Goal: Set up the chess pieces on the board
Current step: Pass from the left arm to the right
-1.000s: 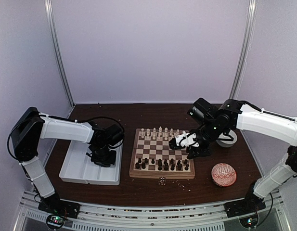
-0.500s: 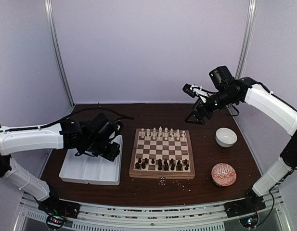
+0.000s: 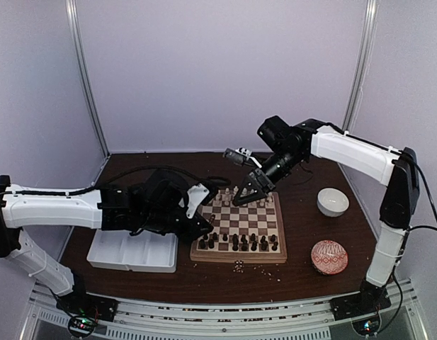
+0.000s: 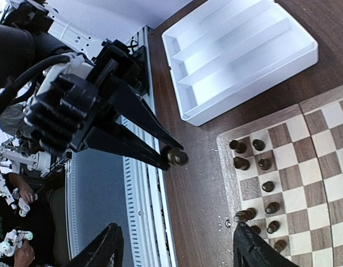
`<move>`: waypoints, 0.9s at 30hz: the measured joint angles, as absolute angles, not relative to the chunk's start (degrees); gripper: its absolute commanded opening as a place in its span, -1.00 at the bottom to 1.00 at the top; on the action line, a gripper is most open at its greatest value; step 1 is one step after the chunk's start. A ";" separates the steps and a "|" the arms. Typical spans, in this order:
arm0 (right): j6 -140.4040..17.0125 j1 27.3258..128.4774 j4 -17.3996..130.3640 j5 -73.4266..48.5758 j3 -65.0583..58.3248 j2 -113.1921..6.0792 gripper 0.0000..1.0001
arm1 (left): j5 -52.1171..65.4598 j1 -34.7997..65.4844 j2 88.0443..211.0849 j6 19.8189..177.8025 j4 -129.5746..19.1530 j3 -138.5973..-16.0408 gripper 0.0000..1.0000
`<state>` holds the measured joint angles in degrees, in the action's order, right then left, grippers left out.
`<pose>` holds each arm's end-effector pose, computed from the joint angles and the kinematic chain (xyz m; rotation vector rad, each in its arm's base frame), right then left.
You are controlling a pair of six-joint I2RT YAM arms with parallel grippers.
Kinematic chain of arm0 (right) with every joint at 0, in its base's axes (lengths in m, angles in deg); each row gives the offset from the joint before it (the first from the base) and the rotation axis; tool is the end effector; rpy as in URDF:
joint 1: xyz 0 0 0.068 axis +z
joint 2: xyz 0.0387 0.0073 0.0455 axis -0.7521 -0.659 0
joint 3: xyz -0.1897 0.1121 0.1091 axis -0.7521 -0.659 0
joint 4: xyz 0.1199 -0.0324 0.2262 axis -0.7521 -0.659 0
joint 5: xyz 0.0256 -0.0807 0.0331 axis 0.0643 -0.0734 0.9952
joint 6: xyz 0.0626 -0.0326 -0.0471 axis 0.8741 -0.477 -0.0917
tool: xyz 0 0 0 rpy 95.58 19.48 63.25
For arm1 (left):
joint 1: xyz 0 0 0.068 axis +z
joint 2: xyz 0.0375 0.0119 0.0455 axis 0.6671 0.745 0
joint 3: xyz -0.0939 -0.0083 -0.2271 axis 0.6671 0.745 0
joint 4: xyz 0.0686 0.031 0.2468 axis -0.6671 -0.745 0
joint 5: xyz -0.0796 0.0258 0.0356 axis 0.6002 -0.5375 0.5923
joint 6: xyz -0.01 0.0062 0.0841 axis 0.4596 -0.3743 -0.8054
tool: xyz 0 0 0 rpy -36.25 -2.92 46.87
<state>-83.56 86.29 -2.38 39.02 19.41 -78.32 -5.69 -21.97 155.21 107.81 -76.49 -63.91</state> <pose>0.2590 0.2796 0.2656 -1.3966 2.1591 1.5216 0.1551 -0.3033 0.2124 0.8437 2.2336 -0.6595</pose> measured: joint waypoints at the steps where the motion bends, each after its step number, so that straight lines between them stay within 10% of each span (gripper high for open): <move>1: -83.32 87.14 -2.54 39.35 19.78 -78.60 0.28 | -5.40 -22.14 155.48 107.59 -76.23 -64.31 -0.81; 27: -75.69 91.49 -1.49 49.52 22.36 -85.84 -0.45 | -3.46 -23.04 155.87 105.10 -73.35 -66.80 -0.80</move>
